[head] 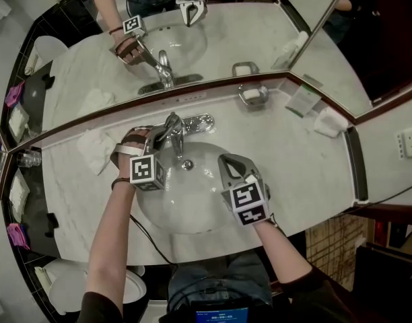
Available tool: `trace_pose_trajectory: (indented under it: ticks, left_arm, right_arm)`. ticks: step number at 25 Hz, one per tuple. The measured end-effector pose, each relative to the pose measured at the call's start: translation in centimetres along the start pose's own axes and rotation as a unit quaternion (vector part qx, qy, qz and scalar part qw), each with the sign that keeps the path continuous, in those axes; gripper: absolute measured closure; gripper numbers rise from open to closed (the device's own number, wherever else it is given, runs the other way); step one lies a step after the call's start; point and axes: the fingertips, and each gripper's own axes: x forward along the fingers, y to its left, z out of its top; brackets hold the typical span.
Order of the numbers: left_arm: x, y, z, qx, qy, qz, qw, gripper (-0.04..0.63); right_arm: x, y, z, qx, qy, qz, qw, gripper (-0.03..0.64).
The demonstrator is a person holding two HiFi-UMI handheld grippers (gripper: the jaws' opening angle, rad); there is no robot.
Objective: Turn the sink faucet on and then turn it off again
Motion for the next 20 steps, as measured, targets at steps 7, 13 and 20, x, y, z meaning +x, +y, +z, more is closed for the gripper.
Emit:
trace_pose_trajectory:
  ticks: [7, 13, 20]
  left_arm:
    - [0.8, 0.6, 0.3, 0.022, 0.0, -0.082, 0.9964, 0.531]
    - [1.3, 0.7, 0.6, 0.03, -0.002, -0.147, 0.9887, 0.532]
    - [1.5, 0.8, 0.5, 0.027, 0.008, -0.171, 0.9849, 0.531]
  right_arm:
    - [0.0, 0.0, 0.7, 0.002, -0.005, 0.002, 1.0, 0.595]
    - [-0.2, 0.0, 0.6, 0.005, -0.005, 0.003, 1.0, 0.595]
    - [-0.4, -0.1, 0.5, 0.006, -0.005, 0.002, 1.0, 0.595]
